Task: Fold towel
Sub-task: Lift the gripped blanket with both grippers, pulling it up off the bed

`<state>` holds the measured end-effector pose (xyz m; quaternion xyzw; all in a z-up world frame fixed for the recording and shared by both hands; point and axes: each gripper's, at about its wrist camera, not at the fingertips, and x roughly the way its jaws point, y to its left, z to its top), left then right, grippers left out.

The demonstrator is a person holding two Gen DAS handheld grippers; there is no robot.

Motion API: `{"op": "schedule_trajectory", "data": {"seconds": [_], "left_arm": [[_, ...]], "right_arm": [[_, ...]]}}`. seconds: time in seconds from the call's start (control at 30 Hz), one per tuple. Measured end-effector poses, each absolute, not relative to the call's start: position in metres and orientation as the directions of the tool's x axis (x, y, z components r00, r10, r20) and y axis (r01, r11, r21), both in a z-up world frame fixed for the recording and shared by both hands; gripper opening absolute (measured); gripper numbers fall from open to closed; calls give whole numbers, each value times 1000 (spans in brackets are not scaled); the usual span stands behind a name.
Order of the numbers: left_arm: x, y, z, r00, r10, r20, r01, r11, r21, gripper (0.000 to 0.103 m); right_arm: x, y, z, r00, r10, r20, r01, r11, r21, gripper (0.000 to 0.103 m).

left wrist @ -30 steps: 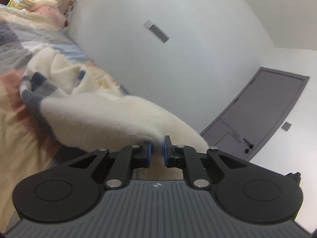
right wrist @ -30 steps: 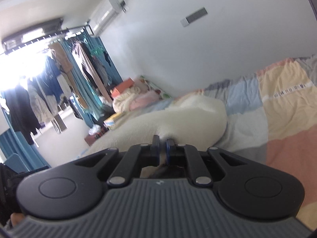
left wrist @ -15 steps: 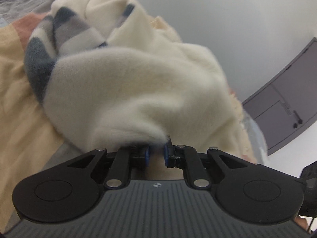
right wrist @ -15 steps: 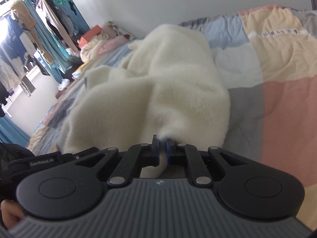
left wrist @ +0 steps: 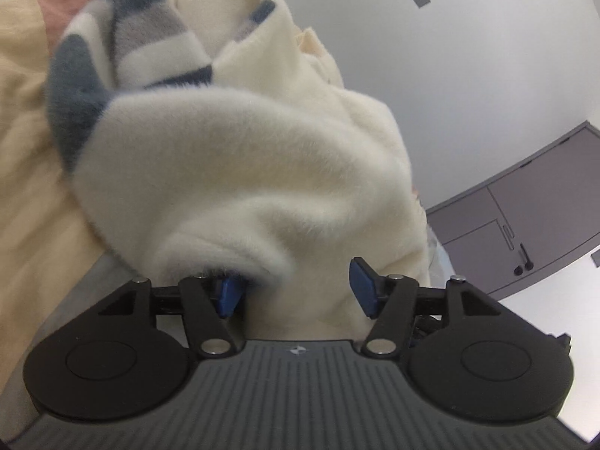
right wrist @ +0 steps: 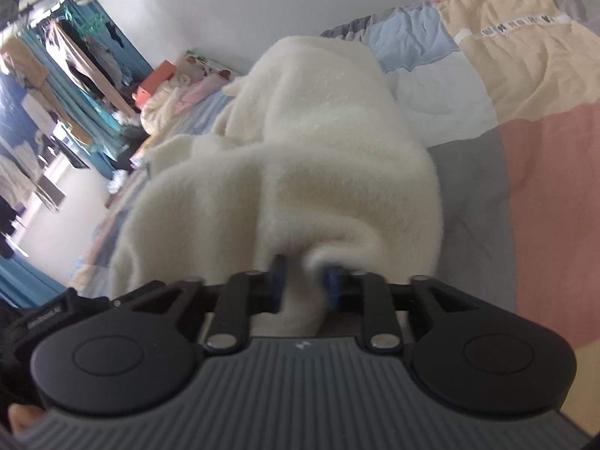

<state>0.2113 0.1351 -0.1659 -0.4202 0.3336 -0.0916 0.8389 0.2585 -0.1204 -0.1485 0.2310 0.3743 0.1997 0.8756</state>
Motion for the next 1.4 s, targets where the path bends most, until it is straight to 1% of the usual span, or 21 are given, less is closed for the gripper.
{"op": "schedule_trajectory", "data": {"seconds": [0.03,0.07,0.1,0.23,0.37,0.47,0.57,0.63,0.73,0.8,0.87,0.93,0.97,1.0,1.03,1.1,1.13,1.2,1.3,1.37,1.4], "left_arm": [[205,139,-164,768,-433,-471,-134,611,-780,67],[202,145,-164,779,-434,-453,-145,578,-803,67],[196,150,-164,788,-432,-439,-154,552,-820,67],[180,167,-164,816,-400,-418,-204,477,-855,67],[176,174,-172,806,-388,-447,-258,451,-855,67],[187,171,-178,802,-385,-457,-274,444,-853,67],[192,170,-180,796,-371,-479,-291,459,-839,67],[204,166,-186,772,-362,-523,-323,486,-812,67],[209,158,-189,758,-359,-545,-317,527,-788,69],[211,153,-189,748,-374,-549,-303,544,-783,72],[211,149,-192,735,-386,-558,-305,546,-780,73],[212,147,-195,716,-404,-570,-317,538,-781,74],[212,146,-197,710,-408,-575,-321,539,-778,75],[213,145,-197,705,-408,-580,-321,546,-774,75],[213,145,-196,701,-407,-586,-319,555,-768,76],[216,142,-196,698,-407,-589,-311,569,-761,77],[216,142,-197,699,-407,-588,-308,570,-762,78],[219,143,-198,706,-408,-579,-305,564,-768,78],[220,145,-200,719,-408,-563,-297,551,-780,77],[223,144,-200,726,-398,-561,-303,548,-780,77],[224,144,-200,733,-386,-560,-305,549,-778,73]], "right_arm": [[253,-124,-146,644,541,-541,-182,795,579,50],[248,-127,-144,648,554,-524,-184,780,598,63],[242,-131,-141,649,568,-506,-184,763,620,69],[229,-149,-134,673,575,-465,-146,720,679,69],[228,-171,-138,691,589,-420,-65,629,775,69],[230,-182,-151,686,597,-416,10,563,826,69],[234,-178,-162,662,602,-447,59,552,832,69],[237,-170,-166,639,603,-477,64,577,814,71],[241,-154,-171,599,613,-515,45,616,787,71],[244,-142,-175,565,627,-536,30,633,773,71],[247,-134,-181,544,619,-567,31,660,751,71],[250,-130,-184,537,604,-589,30,684,729,69],[251,-129,-184,542,595,-594,30,692,721,61],[252,-129,-184,549,586,-595,33,697,717,46],[255,-130,-183,555,587,-589,33,692,721,40],[256,-132,-180,572,600,-559,16,674,739,22],[256,-132,-177,584,606,-540,-2,667,745,18],[253,-132,-166,617,616,-489,-60,657,752,16],[250,-135,-152,653,631,-419,-124,635,763,16],[250,-139,-148,666,632,-397,-145,631,762,16],[252,-139,-148,668,628,-399,-145,636,758,16]]}}
